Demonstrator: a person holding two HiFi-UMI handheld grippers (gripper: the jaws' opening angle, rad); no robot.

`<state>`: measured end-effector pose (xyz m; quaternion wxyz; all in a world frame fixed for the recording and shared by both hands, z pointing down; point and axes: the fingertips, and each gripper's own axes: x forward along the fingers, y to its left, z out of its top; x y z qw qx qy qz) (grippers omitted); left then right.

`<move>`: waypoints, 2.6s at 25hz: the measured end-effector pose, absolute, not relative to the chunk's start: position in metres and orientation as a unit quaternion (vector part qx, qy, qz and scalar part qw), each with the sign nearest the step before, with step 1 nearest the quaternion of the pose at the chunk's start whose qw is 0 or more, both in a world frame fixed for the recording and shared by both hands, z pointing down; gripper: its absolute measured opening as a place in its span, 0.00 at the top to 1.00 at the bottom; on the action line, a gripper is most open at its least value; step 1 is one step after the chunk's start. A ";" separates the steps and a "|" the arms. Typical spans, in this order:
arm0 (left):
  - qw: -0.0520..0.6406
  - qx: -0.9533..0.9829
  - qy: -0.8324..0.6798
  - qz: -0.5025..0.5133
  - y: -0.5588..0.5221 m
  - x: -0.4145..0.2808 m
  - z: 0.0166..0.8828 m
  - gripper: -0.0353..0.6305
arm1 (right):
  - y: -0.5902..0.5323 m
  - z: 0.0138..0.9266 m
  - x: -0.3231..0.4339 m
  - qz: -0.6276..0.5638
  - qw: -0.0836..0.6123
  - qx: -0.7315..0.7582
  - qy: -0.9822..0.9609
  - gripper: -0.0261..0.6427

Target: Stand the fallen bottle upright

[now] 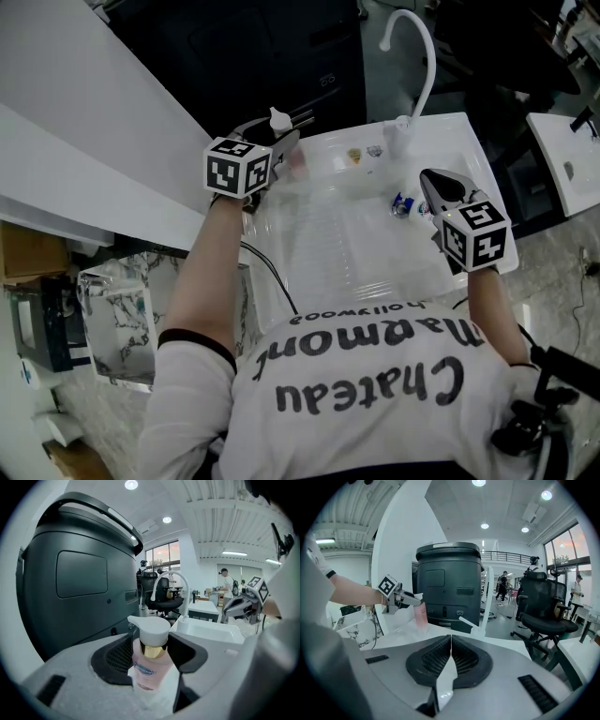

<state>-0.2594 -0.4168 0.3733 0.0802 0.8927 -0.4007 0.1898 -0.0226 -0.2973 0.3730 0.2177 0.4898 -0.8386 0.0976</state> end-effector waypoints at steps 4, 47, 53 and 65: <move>0.091 0.893 -0.399 0.187 -0.416 -0.260 0.374 0.59 | -0.297 0.374 -0.022 0.098 0.218 0.490 -0.838 0.94; 0.116 0.886 -0.449 -0.002 -0.344 -0.292 0.297 0.87 | -0.234 0.342 -0.055 0.059 0.186 0.505 -0.841 0.94; 0.111 0.897 -0.428 -0.027 -0.304 -0.267 0.285 0.92 | -0.226 0.324 -0.067 0.064 0.134 0.499 -0.854 0.94; 0.119 0.871 -0.476 -0.036 -0.218 -0.238 0.294 0.93 | -0.232 0.260 -0.056 0.045 -0.005 0.464 -0.885 0.94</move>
